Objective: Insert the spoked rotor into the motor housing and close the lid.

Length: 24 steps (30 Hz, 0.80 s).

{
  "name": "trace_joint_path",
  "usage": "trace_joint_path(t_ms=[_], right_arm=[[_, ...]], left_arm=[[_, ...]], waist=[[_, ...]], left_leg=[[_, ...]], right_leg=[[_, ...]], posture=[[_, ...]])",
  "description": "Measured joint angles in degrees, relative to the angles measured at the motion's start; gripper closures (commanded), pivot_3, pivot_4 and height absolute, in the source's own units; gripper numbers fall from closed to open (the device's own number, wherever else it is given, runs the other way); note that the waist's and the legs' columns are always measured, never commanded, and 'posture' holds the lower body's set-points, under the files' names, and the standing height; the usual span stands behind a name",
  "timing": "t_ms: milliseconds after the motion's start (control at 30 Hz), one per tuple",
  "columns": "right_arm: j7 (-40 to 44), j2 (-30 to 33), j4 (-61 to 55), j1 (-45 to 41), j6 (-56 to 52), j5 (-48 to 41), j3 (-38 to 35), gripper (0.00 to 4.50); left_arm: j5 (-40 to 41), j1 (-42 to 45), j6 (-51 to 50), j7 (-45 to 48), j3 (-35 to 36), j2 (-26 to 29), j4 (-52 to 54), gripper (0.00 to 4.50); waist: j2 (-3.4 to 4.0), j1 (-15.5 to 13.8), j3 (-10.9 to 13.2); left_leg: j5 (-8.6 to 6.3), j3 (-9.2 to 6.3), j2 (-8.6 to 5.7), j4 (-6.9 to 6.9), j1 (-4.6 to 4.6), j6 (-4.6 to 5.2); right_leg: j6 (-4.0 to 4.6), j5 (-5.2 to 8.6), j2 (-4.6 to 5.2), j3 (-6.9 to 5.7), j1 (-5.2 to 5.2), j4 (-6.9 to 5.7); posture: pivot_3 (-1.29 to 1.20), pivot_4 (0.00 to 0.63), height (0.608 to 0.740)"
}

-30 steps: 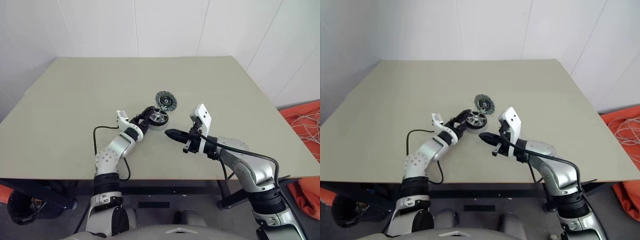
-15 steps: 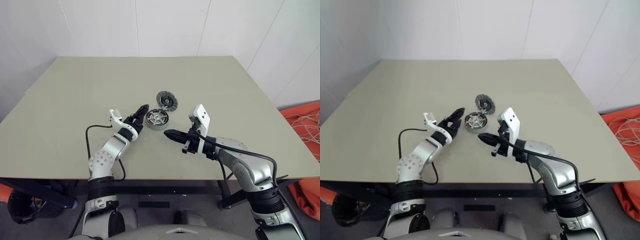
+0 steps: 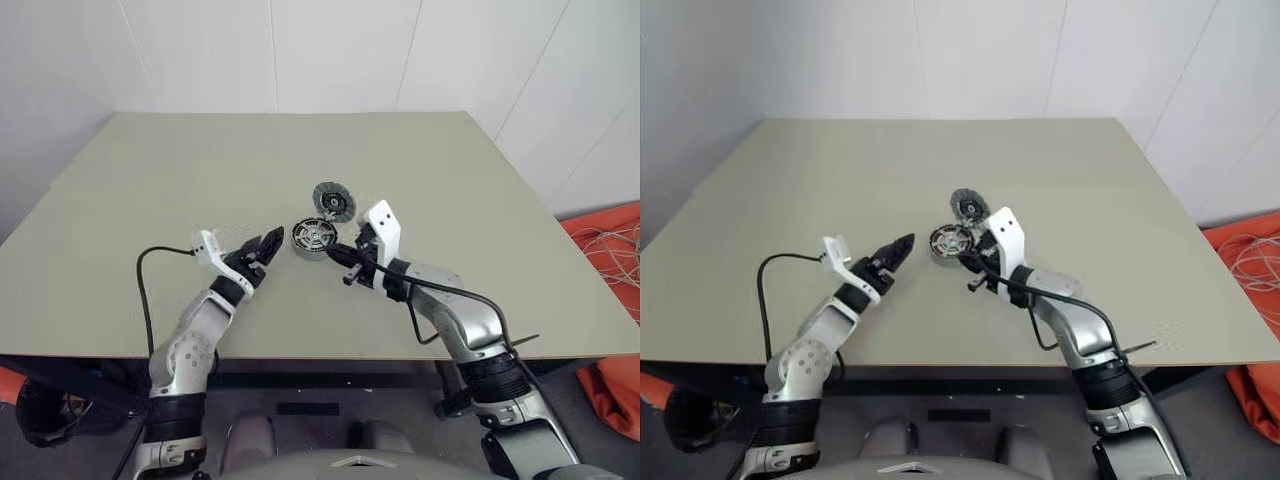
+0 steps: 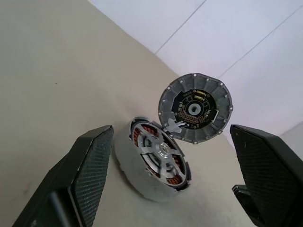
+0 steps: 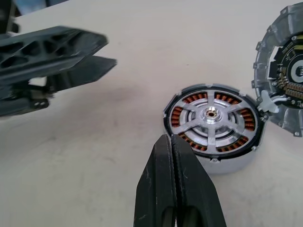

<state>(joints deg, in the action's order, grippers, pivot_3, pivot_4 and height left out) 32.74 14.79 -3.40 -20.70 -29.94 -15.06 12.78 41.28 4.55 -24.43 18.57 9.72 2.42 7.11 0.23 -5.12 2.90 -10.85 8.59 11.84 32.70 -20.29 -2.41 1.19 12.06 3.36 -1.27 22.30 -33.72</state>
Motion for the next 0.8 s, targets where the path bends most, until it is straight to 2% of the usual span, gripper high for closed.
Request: trace_joint_path(t_ms=[333, 600, 800], right_arm=[[-4.22, -8.88, 18.07, -11.27, 7.97, 8.48, 3.73, 4.50], [-5.56, -10.97, 33.59, -18.49, 14.44, 11.10, 1.74, 4.50], [-6.69, -11.69, 40.04, -21.53, 17.46, 12.07, -0.87, 4.50]], left_arm=[[-7.72, -7.40, 5.51, 3.46, -3.98, 3.46, 2.97, 0.33], [-8.19, -7.29, 5.92, 3.50, -4.52, 3.08, 3.05, 0.33], [-8.16, -7.16, 5.83, 3.50, -4.59, 3.03, 3.04, 0.33]], waist=[[0.01, 1.12, 0.01], [0.02, 1.25, 0.02], [0.02, 1.26, 0.02]], left_leg=[[0.00, 0.00, 0.00, 0.01, -0.01, 0.00], [0.00, 0.03, 0.00, 0.00, 0.00, -0.01], [0.00, 0.04, 0.00, 0.00, -0.02, -0.01]], right_leg=[[0.02, -0.01, 0.02, 0.03, 0.00, -0.03], [0.42, -0.23, -0.02, 0.03, 0.05, -0.07], [0.45, -0.25, -0.02, 0.03, 0.06, -0.10]], posture=[[0.00, 0.000, 0.740], [0.00, 0.000, 0.740], [0.00, 0.000, 0.740]])
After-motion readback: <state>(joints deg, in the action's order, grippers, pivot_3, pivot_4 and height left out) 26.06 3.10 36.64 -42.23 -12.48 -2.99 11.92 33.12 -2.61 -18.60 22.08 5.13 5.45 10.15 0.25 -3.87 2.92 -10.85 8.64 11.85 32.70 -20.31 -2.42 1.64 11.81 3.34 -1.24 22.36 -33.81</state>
